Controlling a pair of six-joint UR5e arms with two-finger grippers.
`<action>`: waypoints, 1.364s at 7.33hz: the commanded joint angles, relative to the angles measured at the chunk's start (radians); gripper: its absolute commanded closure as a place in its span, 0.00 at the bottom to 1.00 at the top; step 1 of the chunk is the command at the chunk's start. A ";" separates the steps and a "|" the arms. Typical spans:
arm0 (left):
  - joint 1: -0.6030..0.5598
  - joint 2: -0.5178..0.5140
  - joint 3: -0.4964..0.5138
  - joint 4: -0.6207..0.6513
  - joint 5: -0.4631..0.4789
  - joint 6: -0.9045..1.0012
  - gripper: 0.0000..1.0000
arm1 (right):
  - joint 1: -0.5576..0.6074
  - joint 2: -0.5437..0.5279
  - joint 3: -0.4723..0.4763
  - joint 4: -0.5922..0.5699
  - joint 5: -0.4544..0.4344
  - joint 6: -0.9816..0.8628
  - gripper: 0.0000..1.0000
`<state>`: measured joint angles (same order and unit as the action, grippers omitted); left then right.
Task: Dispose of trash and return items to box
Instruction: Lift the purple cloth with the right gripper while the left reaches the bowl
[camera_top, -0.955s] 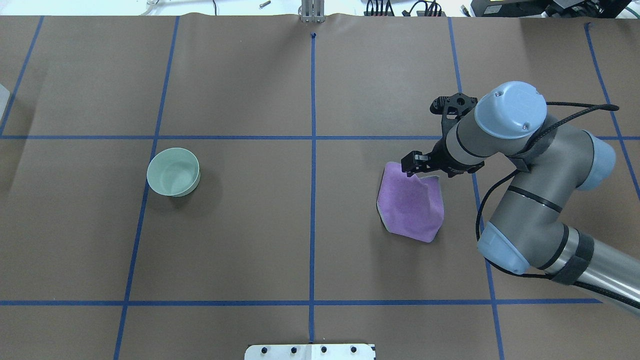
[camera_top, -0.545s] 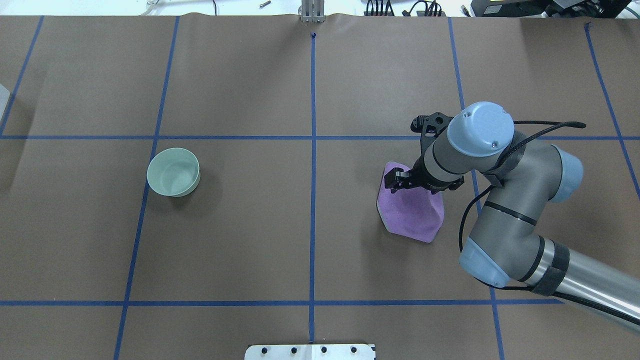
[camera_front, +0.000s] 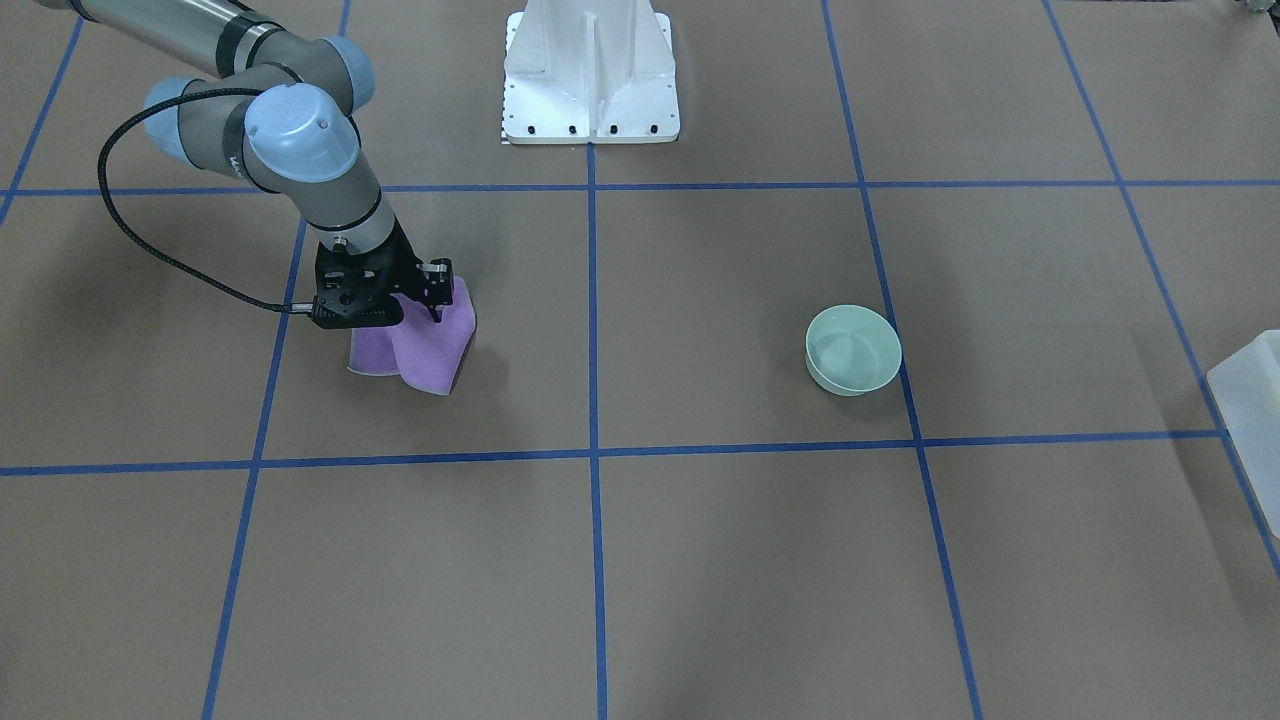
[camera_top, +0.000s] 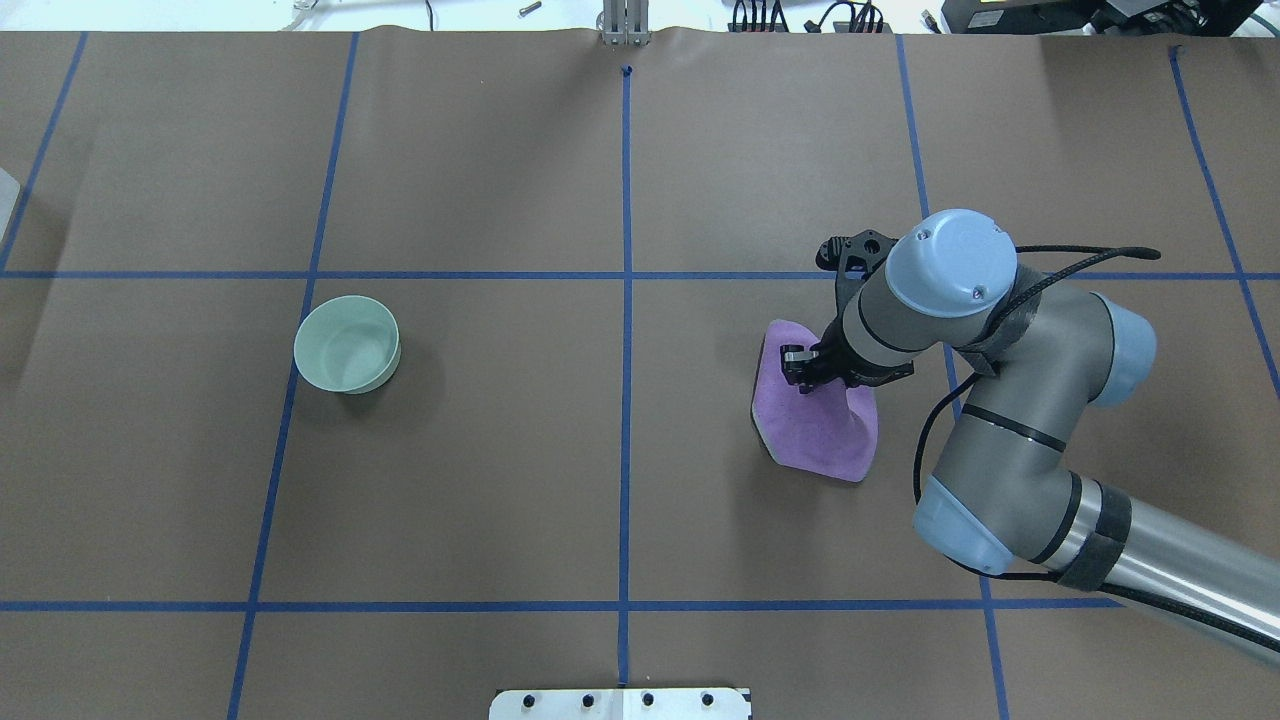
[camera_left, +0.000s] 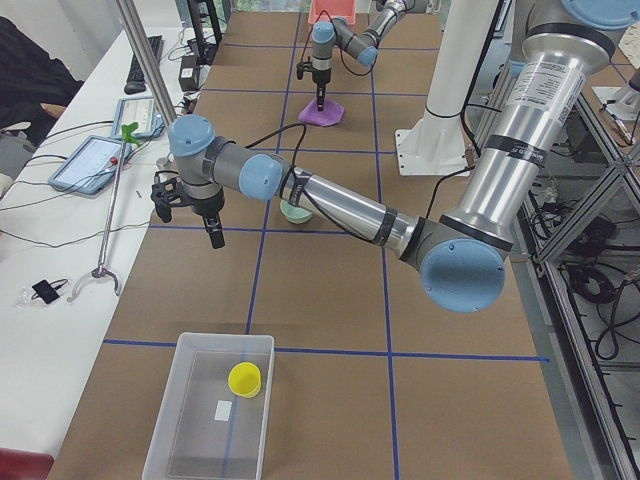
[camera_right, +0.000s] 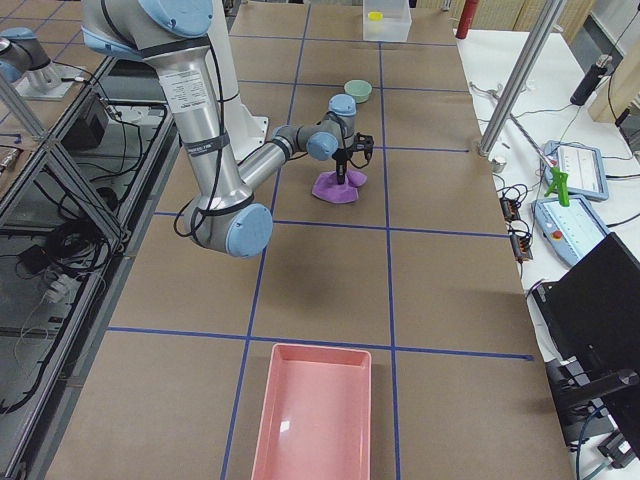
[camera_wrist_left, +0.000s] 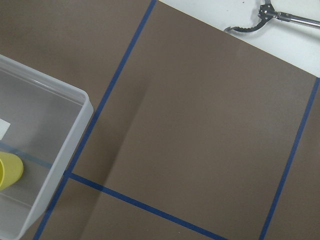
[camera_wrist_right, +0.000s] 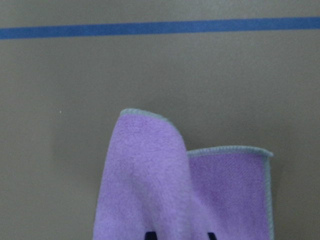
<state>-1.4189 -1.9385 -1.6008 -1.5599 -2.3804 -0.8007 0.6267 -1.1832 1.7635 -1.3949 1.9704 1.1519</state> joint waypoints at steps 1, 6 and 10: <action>0.131 0.003 0.013 -0.165 0.007 -0.198 0.02 | 0.098 0.002 0.011 -0.012 0.072 0.002 1.00; 0.341 0.036 0.032 -0.397 0.140 -0.395 0.02 | 0.301 0.020 0.166 -0.243 0.162 -0.004 1.00; 0.550 0.124 -0.117 -0.405 0.252 -0.524 0.03 | 0.447 0.007 0.189 -0.326 0.237 -0.098 1.00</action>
<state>-0.9315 -1.8398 -1.6953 -1.9644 -2.1774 -1.2998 1.0505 -1.1772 1.9426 -1.6839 2.1927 1.0820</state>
